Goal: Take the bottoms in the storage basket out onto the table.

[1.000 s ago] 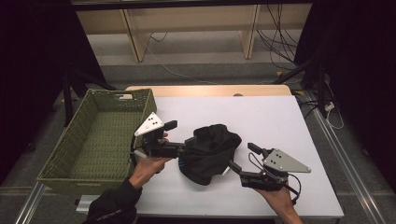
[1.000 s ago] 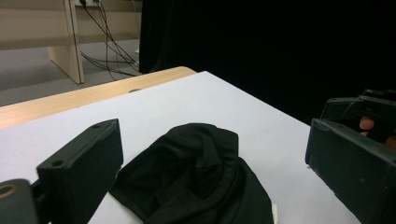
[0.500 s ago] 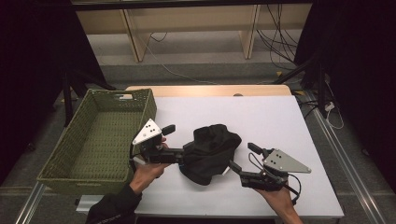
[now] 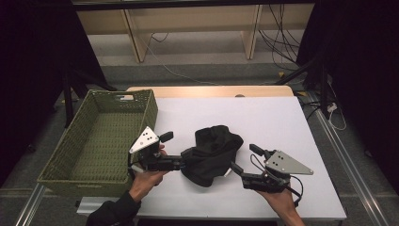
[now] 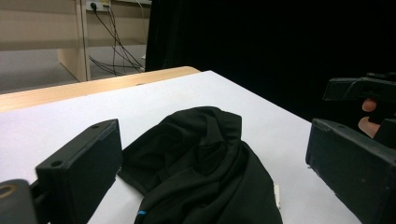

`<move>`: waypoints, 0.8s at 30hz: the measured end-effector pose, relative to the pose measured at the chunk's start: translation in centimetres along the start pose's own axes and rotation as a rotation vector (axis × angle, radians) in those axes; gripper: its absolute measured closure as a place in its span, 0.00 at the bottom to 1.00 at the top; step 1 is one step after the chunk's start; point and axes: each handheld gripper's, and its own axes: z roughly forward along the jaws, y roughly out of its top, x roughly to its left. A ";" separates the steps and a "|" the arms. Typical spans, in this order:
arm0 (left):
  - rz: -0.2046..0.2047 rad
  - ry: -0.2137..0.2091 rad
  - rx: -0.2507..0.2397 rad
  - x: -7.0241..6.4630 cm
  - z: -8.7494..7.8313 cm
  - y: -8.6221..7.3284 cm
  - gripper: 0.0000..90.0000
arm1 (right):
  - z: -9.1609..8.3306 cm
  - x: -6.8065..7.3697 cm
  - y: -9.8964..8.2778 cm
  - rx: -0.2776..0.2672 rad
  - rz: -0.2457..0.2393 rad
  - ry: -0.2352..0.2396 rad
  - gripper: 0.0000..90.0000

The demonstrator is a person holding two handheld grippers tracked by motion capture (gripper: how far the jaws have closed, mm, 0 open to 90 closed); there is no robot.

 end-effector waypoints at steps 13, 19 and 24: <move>0.027 0.020 0.009 -0.5 -0.7 -1.1 0.04 | 0.0 0.0 0.0 -0.006 0.004 -0.002 0.20; 0.020 0.020 0.021 -0.5 -0.8 -1.5 0.03 | 0.0 -0.1 0.0 -0.007 0.004 0.000 0.20; 0.020 0.019 0.020 -0.6 -0.8 -1.6 0.03 | 0.1 -0.1 -0.1 -0.007 0.006 0.001 0.20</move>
